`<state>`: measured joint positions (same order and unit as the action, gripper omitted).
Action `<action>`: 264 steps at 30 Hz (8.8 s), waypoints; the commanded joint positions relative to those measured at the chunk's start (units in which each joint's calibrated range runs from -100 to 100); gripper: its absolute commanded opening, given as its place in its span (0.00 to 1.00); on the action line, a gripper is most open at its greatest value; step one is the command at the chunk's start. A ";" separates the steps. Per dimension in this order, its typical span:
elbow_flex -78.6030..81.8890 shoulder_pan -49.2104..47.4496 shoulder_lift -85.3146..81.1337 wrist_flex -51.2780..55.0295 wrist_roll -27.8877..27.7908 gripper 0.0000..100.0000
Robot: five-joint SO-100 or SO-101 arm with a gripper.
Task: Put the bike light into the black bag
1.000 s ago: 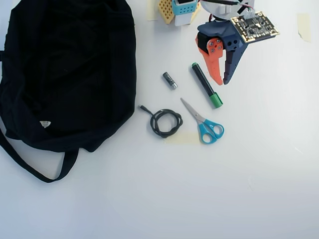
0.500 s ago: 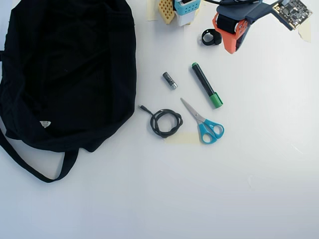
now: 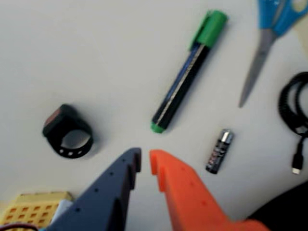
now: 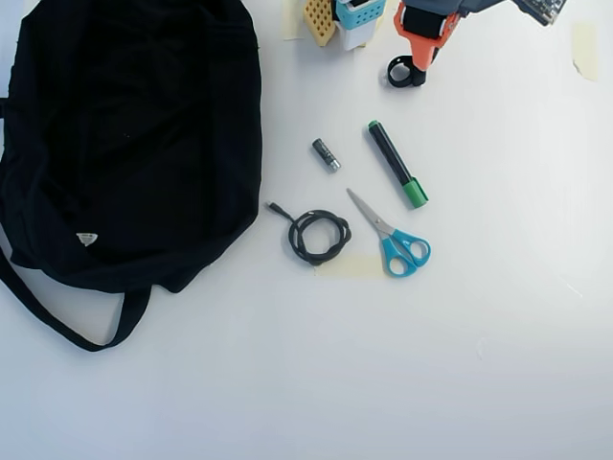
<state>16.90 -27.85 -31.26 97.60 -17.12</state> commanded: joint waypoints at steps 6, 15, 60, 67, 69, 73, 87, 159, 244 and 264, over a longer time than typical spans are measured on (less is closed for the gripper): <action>16.34 1.22 -15.88 -1.13 1.60 0.02; 22.54 0.77 -21.11 -9.05 7.42 0.02; 37.37 -10.07 -21.27 -20.59 11.51 0.02; 37.46 -18.23 -21.27 -23.35 18.27 0.02; 38.08 -19.72 -21.27 -25.93 20.26 0.02; 41.86 -21.22 -21.27 -27.57 20.84 0.02; 48.42 -24.66 -21.27 -31.79 27.55 0.02; 57.40 -13.29 -33.14 -28.09 31.64 0.22; 35.39 -16.73 -22.35 -21.45 34.37 0.02; 5.20 8.77 -5.42 -20.59 12.82 0.02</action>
<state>27.04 -24.17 -36.99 78.45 -1.39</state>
